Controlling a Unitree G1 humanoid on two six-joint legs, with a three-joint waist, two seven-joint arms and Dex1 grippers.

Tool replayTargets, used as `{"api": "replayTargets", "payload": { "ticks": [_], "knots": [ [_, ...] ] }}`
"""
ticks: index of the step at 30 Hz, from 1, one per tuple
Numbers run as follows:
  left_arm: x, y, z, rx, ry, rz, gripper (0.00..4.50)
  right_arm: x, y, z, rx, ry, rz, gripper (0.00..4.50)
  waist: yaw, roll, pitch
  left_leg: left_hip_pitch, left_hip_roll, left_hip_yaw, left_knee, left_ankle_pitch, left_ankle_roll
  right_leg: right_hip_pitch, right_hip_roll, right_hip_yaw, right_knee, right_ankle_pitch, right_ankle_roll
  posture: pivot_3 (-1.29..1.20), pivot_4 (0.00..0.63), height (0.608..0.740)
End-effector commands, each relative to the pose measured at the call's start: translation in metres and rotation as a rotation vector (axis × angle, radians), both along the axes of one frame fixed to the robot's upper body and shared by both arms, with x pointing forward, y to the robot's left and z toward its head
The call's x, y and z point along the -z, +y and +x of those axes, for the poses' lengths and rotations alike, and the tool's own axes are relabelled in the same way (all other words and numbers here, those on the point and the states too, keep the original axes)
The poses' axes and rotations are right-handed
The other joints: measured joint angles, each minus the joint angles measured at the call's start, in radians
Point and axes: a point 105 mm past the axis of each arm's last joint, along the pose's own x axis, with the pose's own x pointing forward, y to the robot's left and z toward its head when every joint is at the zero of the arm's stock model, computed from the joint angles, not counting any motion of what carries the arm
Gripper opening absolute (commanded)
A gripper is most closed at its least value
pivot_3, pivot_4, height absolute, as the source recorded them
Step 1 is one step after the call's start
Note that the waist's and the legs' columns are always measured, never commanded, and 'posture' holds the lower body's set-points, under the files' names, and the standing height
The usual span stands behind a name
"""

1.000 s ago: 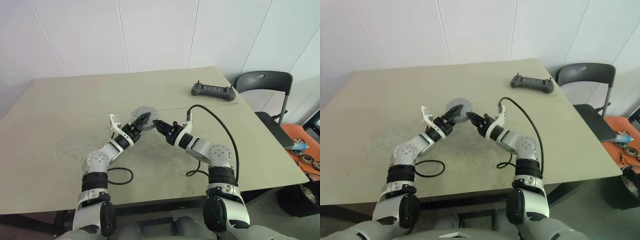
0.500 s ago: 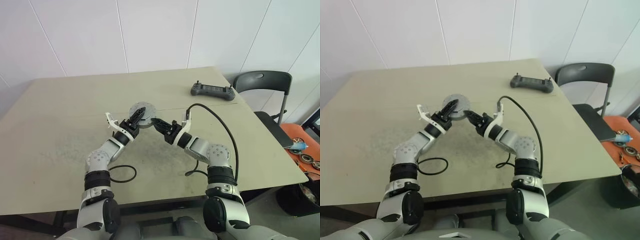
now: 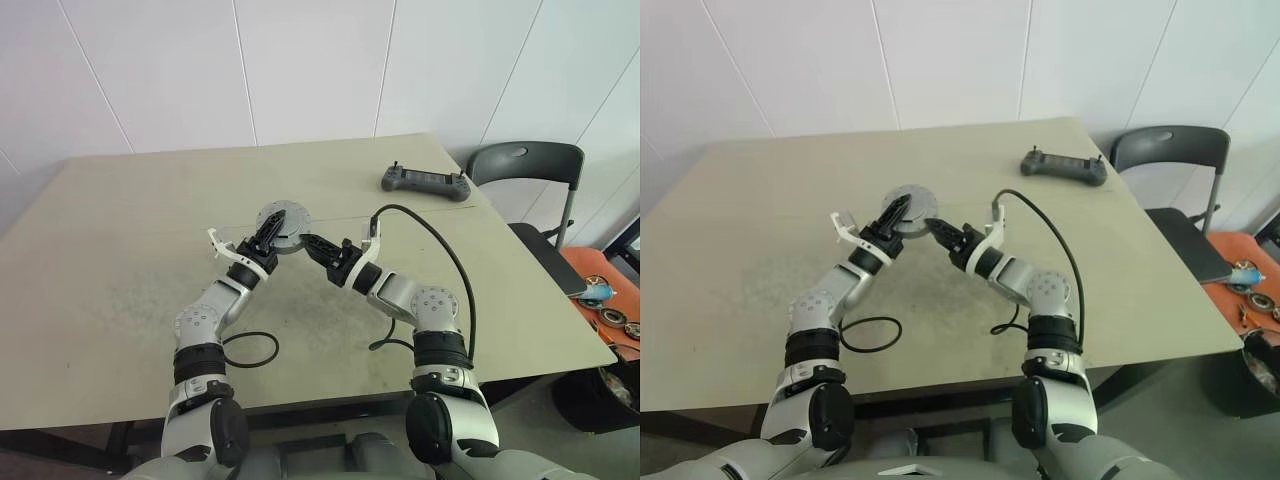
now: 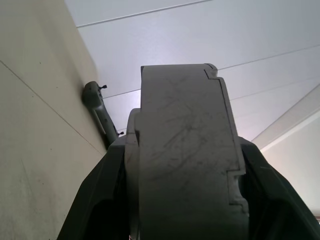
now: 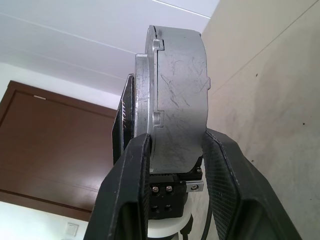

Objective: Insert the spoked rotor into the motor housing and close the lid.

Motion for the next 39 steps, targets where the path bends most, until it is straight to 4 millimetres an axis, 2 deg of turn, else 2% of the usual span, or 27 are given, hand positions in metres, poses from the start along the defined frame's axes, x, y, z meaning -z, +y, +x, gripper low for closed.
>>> {"api": "replayTargets", "payload": {
  "ticks": [1,2,3,4,7,12,15,18,22,25,28,35,39],
  "knots": [
    [-0.032,0.006,0.001,-0.022,-0.123,0.004,2.14,-0.013,0.002,0.002,-0.007,-0.049,0.001,1.18,0.000,0.000,0.000,0.000,0.000,0.000,0.000,0.000,0.000,0.000,0.000,0.000,0.000,0.000,0.000,0.00,0.000,0.740],
    [-0.032,0.006,0.001,-0.021,-0.129,0.007,2.14,-0.014,0.002,0.002,-0.006,-0.053,0.000,1.18,0.000,0.000,0.000,0.000,0.000,0.000,0.000,0.000,0.000,0.000,0.000,0.000,0.000,0.000,0.000,0.00,0.000,0.740],
    [-0.032,0.006,0.000,-0.021,-0.132,0.009,2.14,-0.014,0.002,0.002,-0.005,-0.055,0.000,1.90,0.000,0.000,0.000,0.000,0.000,0.000,0.000,0.000,0.000,0.000,0.000,0.000,0.000,0.000,0.000,0.00,0.000,0.740],
    [-0.033,0.006,0.000,-0.021,-0.134,0.010,2.14,-0.014,0.002,0.002,-0.003,-0.055,0.000,2.12,0.000,0.000,0.000,0.000,0.000,0.000,0.000,0.000,0.000,0.000,0.000,0.000,0.000,0.000,0.000,0.00,0.000,0.740],
    [-0.032,0.007,0.001,-0.028,-0.126,0.004,2.14,-0.014,0.002,0.002,-0.002,-0.055,0.000,3.15,0.000,0.000,0.000,0.000,0.000,0.000,0.000,0.000,0.000,0.000,0.000,0.000,0.000,0.000,0.000,0.00,0.000,0.740],
    [-0.026,0.008,0.004,-0.040,-0.092,0.011,2.14,-0.015,0.002,0.002,-0.001,-0.058,0.009,3.20,0.000,0.000,0.000,0.000,0.000,0.000,0.000,0.000,0.000,0.000,0.000,0.000,0.000,0.000,0.000,0.00,0.000,0.740],
    [-0.021,0.021,0.011,-0.129,-0.063,0.034,2.14,-0.015,0.000,0.002,0.004,-0.057,0.011,3.20,-0.001,0.000,0.000,0.000,0.000,0.000,0.000,0.000,0.000,0.000,0.000,0.000,0.000,0.000,0.000,0.00,0.000,0.740],
    [0.001,0.048,0.023,-0.273,0.027,0.131,2.14,-0.016,0.001,0.001,0.000,-0.062,0.009,3.20,-0.001,0.000,0.000,0.000,0.000,0.000,0.000,0.000,0.000,0.000,0.000,0.000,0.000,0.000,-0.001,0.00,0.000,0.740],
    [0.029,0.103,0.031,-0.541,0.153,0.258,2.14,-0.018,0.003,-0.002,-0.018,-0.080,0.011,3.20,0.000,0.000,0.000,0.001,0.001,0.000,0.000,0.000,0.000,0.000,0.001,0.000,0.000,0.001,-0.002,0.00,0.000,0.740],
    [0.039,0.142,0.027,-0.695,0.197,0.278,2.14,-0.018,0.003,-0.003,-0.024,-0.085,0.008,3.20,0.000,0.000,0.000,0.000,0.001,0.000,0.000,0.000,0.000,-0.001,0.001,0.000,0.000,0.001,-0.002,0.00,0.000,0.740],
    [0.040,0.168,0.021,-0.794,0.201,0.259,2.14,-0.019,0.003,-0.005,-0.030,-0.088,0.006,3.20,0.002,-0.001,-0.001,-0.001,0.000,0.000,0.000,0.000,0.000,0.000,0.000,0.000,-0.001,0.001,-0.002,0.00,0.000,0.740],
    [0.041,0.204,0.005,-0.964,0.201,0.192,2.14,-0.018,0.004,-0.007,-0.036,-0.089,0.005,3.20,0.001,-0.003,-0.002,0.000,0.000,0.000,0.000,0.000,0.000,0.000,0.000,0.000,-0.001,0.001,-0.002,0.00,0.000,0.740],
    [0.047,0.211,0.000,-1.001,0.228,0.221,2.14,-0.018,0.004,-0.007,-0.038,-0.087,0.004,3.20,-0.001,-0.004,-0.002,0.000,0.001,0.000,0.000,0.000,0.000,0.000,0.000,0.000,0.000,0.001,-0.002,0.00,0.000,0.740]
  ]
}}
